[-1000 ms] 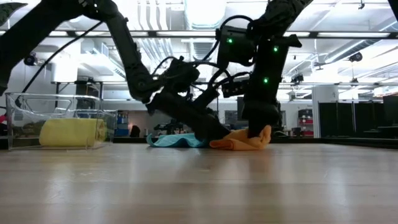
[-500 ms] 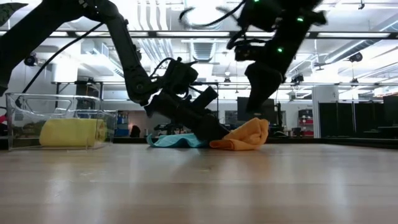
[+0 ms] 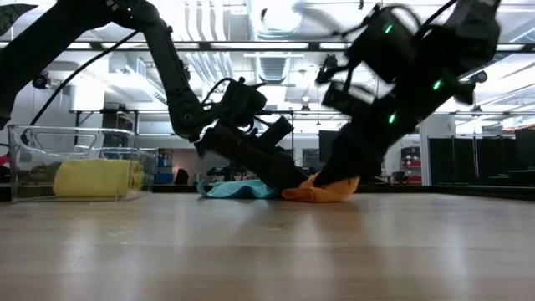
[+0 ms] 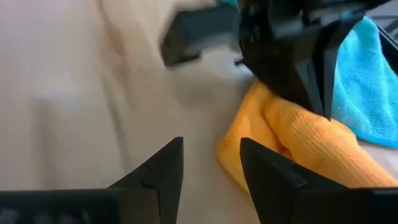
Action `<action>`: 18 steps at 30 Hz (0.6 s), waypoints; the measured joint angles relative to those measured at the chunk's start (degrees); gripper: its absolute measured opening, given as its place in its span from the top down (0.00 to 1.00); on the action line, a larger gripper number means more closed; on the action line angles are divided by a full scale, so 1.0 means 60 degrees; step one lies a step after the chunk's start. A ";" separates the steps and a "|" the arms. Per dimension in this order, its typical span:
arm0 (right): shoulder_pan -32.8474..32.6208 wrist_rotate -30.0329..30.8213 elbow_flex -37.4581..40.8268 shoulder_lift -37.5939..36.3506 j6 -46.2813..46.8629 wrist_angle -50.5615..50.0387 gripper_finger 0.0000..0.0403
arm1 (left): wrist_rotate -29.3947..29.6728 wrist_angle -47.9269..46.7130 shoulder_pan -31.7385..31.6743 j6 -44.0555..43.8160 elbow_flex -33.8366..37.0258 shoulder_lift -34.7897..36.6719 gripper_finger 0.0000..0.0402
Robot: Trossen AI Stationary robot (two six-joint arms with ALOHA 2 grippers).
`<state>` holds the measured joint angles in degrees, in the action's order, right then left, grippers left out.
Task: Roll microfiber towels into tight, uniform cylinder then place into a basket
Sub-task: Roll the orange microfiber towel
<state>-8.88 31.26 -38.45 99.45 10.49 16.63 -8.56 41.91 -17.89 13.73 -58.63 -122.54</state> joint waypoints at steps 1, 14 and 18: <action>0.0051 0.0111 -0.0097 0.0250 -0.0183 -0.0009 0.63 | 0.0004 -0.0026 0.0000 -0.0025 0.0000 0.0000 1.00; 0.0170 0.1308 -0.0865 0.1302 -0.0622 -0.0793 0.77 | 0.0015 -0.0095 0.0000 -0.0267 0.0007 0.0004 1.00; 0.0170 0.1304 -0.0897 0.1269 -0.0065 -0.1611 0.91 | 0.0015 -0.0086 0.0000 -0.0581 -0.0020 0.0004 1.00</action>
<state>-7.86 39.09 -43.84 107.07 10.10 6.96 -8.47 41.39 -17.89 10.25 -58.75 -122.52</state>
